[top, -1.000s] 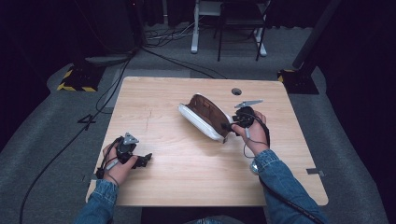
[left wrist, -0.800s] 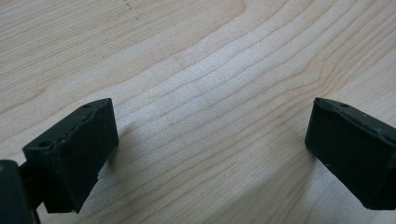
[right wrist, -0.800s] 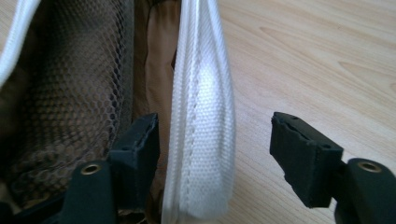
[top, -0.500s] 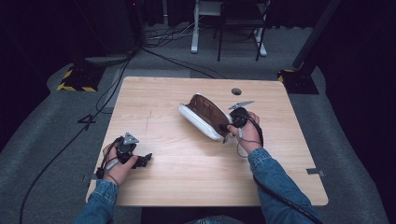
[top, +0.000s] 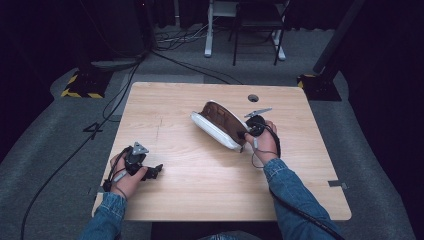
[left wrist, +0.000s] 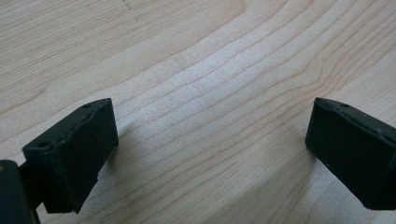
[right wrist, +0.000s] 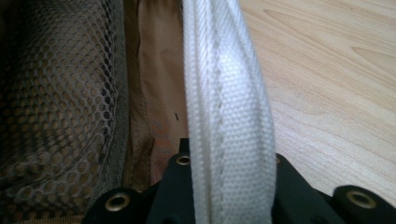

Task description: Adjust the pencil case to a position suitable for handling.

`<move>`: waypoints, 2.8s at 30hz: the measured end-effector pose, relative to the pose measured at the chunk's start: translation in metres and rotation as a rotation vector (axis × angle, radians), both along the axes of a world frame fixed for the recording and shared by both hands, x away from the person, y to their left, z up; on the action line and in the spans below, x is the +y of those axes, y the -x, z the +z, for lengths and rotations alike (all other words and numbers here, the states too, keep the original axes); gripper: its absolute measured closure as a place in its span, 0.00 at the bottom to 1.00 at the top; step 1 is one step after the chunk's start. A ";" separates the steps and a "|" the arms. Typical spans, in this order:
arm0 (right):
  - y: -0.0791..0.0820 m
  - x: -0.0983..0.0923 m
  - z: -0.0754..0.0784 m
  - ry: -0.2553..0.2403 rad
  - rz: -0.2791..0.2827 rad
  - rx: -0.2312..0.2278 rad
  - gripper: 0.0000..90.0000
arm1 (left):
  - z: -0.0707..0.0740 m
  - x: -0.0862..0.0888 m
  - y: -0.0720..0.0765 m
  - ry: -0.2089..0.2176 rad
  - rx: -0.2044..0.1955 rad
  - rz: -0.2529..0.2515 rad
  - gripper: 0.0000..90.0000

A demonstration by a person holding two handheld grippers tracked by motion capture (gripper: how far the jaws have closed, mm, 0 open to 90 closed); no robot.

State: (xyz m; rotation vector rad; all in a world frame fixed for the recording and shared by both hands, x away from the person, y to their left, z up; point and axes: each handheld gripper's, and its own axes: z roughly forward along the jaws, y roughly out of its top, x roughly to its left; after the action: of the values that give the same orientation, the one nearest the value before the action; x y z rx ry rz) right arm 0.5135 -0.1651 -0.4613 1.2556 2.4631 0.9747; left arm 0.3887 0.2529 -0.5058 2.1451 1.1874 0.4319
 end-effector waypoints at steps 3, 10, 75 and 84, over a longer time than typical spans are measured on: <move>0.000 0.001 0.000 0.005 -0.005 -0.004 0.95 | 0.000 0.000 0.000 0.000 0.000 0.000 0.03; 0.001 0.001 0.000 0.011 -0.010 -0.015 0.97 | 0.000 0.000 0.000 0.003 0.001 0.001 0.03; 0.139 -0.015 0.060 -0.056 0.447 -0.039 0.97 | 0.000 0.000 0.000 0.002 0.001 0.002 0.03; 0.153 -0.011 0.044 -0.046 0.496 -0.023 0.97 | 0.000 0.000 0.000 0.003 0.002 0.002 0.03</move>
State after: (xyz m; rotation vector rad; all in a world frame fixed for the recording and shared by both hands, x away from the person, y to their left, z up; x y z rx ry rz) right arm 0.3609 -0.1760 -0.4170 0.6401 2.8094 1.1478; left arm 0.3888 0.2525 -0.5058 2.1428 1.1909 0.4288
